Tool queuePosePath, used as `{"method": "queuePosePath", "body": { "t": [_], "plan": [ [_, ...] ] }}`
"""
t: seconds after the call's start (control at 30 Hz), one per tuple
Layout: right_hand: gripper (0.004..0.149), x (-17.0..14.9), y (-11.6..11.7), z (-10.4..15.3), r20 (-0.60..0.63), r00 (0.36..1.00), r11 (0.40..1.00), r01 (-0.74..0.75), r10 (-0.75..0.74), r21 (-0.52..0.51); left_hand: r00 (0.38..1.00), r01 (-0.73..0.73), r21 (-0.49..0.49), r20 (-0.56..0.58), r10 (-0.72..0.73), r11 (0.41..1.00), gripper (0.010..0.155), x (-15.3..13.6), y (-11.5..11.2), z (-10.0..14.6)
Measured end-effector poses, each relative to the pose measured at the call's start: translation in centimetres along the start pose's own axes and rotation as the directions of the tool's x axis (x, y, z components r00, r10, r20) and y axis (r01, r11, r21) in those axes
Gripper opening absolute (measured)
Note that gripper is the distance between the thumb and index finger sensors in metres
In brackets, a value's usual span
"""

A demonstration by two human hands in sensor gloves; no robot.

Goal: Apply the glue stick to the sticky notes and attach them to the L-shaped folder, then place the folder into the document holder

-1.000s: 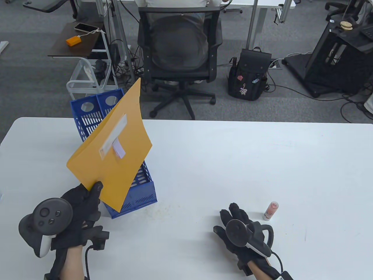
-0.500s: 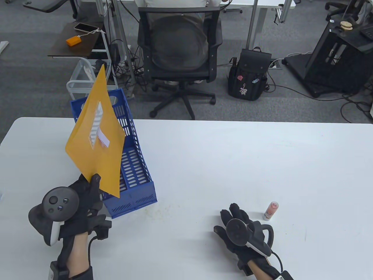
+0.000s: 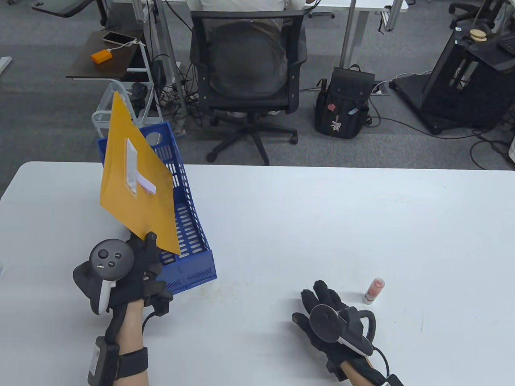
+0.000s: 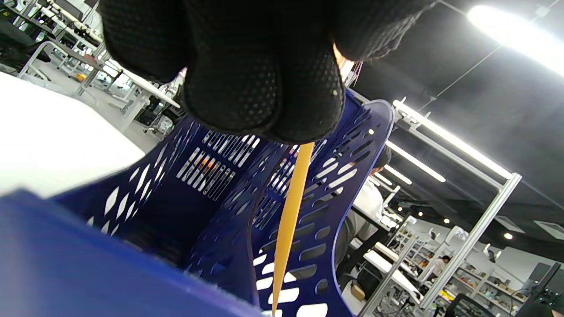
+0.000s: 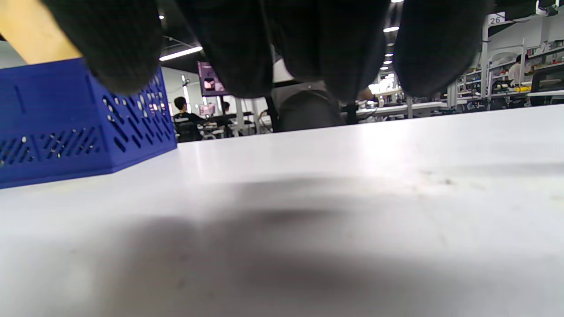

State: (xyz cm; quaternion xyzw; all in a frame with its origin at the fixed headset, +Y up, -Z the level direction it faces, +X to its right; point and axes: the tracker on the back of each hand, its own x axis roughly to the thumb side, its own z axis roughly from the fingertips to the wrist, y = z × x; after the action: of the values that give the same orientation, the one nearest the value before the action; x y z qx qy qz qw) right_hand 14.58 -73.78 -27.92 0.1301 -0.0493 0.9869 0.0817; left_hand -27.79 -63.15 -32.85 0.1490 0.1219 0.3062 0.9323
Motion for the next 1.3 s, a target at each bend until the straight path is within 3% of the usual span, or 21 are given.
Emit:
{"method": "queuePosePath", "body": {
  "t": [0.23,0.6,1.0,1.2,1.3],
  "plan": [
    [0.068,0.1,0.0,0.0,0.004,1.0,1.0,0.0,0.0,-0.005,0.999,0.029,-0.078,-0.039,-0.032,0.997,0.048,-0.4,-2.5,-0.6],
    [0.068,0.1,0.0,0.0,0.002,1.0,1.0,-0.004,0.004,0.006,0.993,0.094,-0.14,-0.056,-0.103,0.986,0.048,0.1,-4.2,-1.1],
    [0.068,0.0,-0.1,0.0,-0.001,1.0,1.0,0.006,-0.005,0.003,0.997,0.043,-0.177,-0.05,-0.052,0.983,0.053,0.1,-4.0,-0.6],
    [0.068,-0.2,-0.5,0.1,-0.004,1.0,1.0,0.012,-0.012,-0.013,0.997,0.061,-0.1,-0.038,-0.065,0.993,0.056,1.0,-2.2,1.3],
    [0.068,-0.3,-0.9,0.2,-0.008,1.0,0.999,0.019,-0.02,-0.029,0.994,0.08,-0.107,-0.06,-0.087,0.991,0.057,1.6,-1.4,2.5]
  ]
}}
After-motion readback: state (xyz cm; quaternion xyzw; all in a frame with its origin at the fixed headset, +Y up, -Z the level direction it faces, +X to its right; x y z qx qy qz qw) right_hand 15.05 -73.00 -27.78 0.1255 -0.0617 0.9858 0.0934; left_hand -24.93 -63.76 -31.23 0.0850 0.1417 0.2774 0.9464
